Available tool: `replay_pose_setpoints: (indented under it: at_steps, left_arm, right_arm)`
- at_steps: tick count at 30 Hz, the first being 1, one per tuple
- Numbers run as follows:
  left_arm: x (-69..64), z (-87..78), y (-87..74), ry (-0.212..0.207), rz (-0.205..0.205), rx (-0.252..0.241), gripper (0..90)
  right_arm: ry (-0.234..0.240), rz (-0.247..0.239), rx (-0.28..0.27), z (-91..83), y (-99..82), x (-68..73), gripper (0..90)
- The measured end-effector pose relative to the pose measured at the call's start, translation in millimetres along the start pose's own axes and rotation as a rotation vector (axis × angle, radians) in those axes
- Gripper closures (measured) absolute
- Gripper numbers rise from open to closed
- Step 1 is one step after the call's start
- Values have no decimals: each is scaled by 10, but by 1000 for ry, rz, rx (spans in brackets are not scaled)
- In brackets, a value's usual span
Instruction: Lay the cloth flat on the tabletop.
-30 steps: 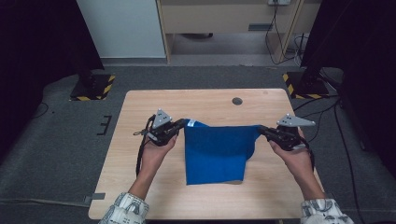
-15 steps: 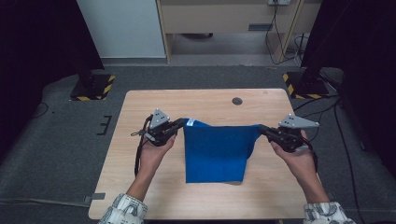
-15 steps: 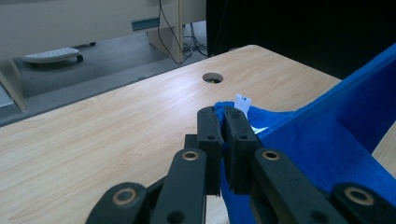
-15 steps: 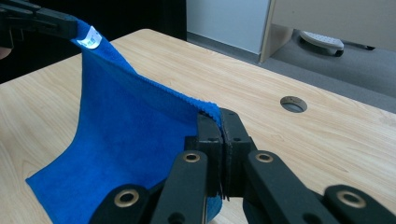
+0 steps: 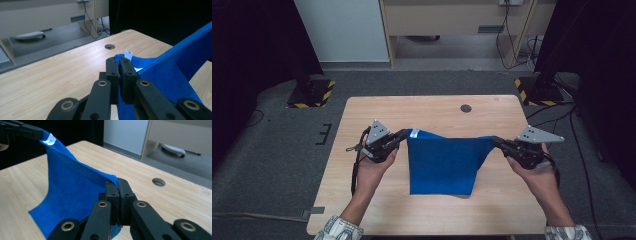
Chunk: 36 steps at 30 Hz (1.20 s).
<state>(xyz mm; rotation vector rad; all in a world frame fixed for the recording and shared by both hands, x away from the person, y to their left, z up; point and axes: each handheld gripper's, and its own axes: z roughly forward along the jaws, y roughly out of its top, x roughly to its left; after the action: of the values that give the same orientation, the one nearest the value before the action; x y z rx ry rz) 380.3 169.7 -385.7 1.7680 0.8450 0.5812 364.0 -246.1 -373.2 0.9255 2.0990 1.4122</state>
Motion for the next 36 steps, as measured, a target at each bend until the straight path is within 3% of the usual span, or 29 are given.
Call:
replay_pose_setpoints:
  at_steps: [9,12,16,18,24,30,36]
  left_arm:
    - [-201,-357,167,-9,30,-48,861]
    - [-284,-523,297,-9,47,-72,861]
    - [-300,-553,393,9,76,-57,861]
    - [-268,-480,401,17,67,-25,860]
    - [-119,-184,319,32,17,35,860]
    - [37,88,213,47,-38,65,859]
    - [143,294,114,64,-60,97,857]
  right_arm:
    - [18,-58,-49,-376,174,214,885]
    - [25,-83,-77,-566,301,312,885]
    - [19,-112,-80,-626,397,331,883]
    - [16,-103,-62,-568,393,285,883]
    - [0,-48,13,-163,257,12,882]
    - [-14,-2,73,226,106,-255,882]
    - [-26,16,118,503,5,-390,881]
